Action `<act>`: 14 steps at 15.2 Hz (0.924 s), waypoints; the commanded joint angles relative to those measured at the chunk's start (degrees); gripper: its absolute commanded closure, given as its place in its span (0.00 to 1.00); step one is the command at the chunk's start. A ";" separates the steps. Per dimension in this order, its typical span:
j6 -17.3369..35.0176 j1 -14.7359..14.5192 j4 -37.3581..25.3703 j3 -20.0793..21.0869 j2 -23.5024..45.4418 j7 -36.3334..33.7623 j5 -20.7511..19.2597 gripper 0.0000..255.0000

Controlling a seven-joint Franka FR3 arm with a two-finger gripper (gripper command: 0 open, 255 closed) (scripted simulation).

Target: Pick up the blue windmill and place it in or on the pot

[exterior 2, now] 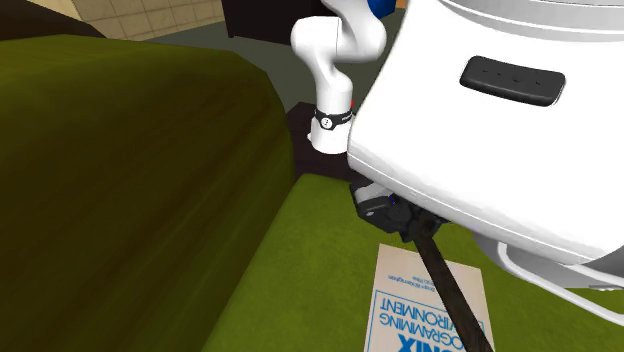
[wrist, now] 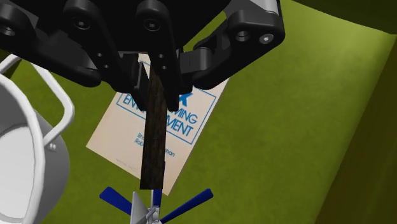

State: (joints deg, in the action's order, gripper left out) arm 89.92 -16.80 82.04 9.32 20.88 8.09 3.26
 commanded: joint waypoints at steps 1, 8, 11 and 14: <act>-1.46 -0.01 -1.45 0.02 -0.01 -0.11 0.00 1.00; 0.59 -3.13 4.91 2.14 -4.92 -5.23 1.34 1.00; 2.11 -5.08 8.22 3.53 -7.14 -8.40 2.15 1.00; 3.45 -7.08 10.78 5.00 -8.86 -11.69 2.92 1.00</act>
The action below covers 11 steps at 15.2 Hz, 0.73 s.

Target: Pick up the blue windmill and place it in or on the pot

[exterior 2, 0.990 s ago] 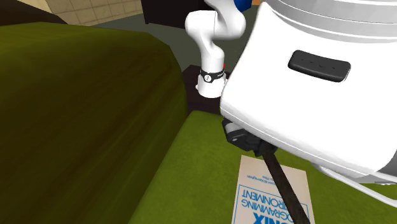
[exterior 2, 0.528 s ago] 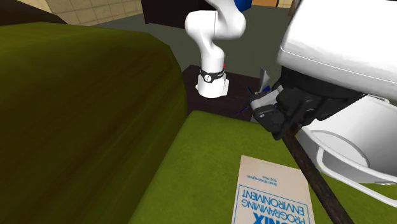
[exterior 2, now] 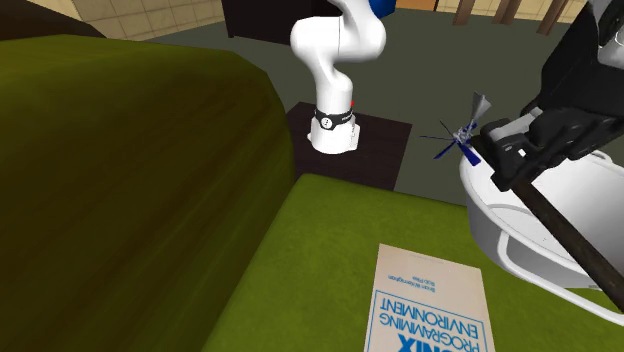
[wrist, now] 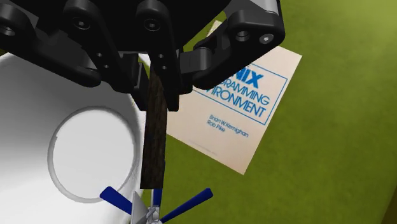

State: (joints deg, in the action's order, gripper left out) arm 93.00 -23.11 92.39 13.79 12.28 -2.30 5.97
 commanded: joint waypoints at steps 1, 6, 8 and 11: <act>0.78 -1.44 1.13 1.05 -0.72 -2.43 0.45 1.00; 2.65 -4.94 3.52 3.69 -2.20 -8.24 1.52 1.00; 3.31 -6.39 3.97 4.77 -2.40 -10.66 1.83 1.00; 4.23 -8.65 4.12 6.41 -2.27 -14.38 2.15 1.00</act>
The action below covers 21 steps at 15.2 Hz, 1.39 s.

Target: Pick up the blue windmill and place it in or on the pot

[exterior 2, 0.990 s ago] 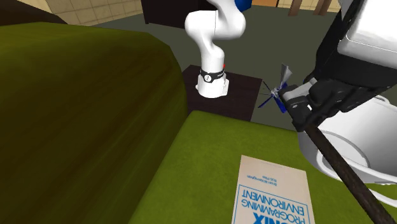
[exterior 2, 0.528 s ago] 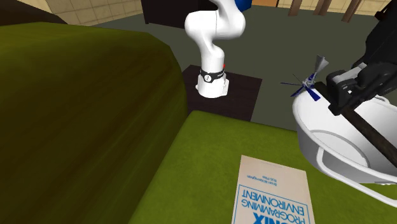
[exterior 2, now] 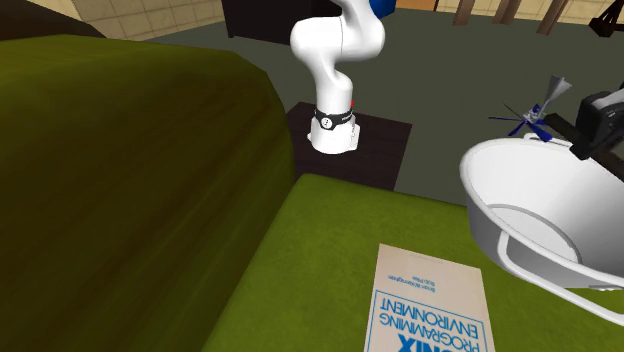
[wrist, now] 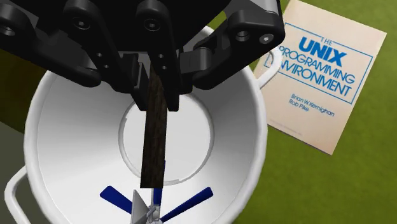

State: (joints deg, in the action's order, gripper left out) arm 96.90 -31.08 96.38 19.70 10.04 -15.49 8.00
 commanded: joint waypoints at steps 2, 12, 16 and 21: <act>0.89 -2.24 -0.11 1.57 0.34 -3.74 0.21 1.00; 7.17 -3.88 4.31 2.51 1.89 -5.47 -0.02 1.00; 10.00 -3.97 6.42 2.46 2.68 -5.16 -0.20 1.00; 10.59 -3.99 6.83 2.45 2.86 -5.10 -0.25 1.00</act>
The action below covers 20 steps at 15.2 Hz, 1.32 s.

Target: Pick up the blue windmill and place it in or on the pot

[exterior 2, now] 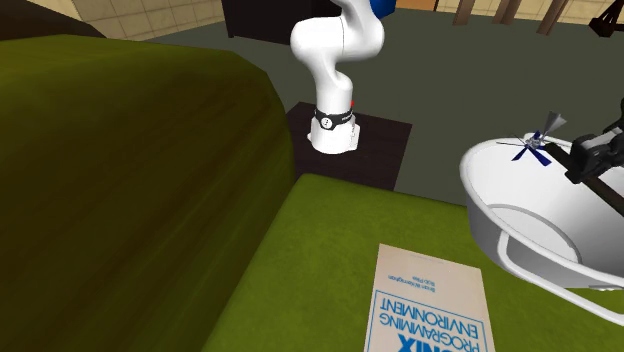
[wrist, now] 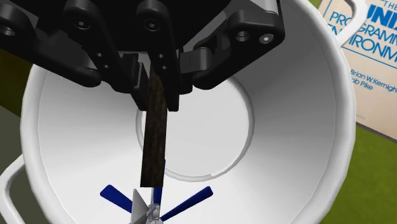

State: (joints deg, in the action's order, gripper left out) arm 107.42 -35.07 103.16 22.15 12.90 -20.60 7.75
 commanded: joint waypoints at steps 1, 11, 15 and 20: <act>0.07 0.00 0.05 0.00 0.01 0.01 0.00 1.00; -3.71 0.31 -3.40 -0.16 -0.29 -0.04 -0.06 0.00; -7.13 0.53 -6.79 -0.29 -0.28 -0.16 -0.18 0.00; -7.13 0.53 -6.81 -0.29 -0.27 -0.16 -0.18 0.00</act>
State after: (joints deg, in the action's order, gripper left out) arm 100.31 -34.54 96.37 21.86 12.62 -20.76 7.57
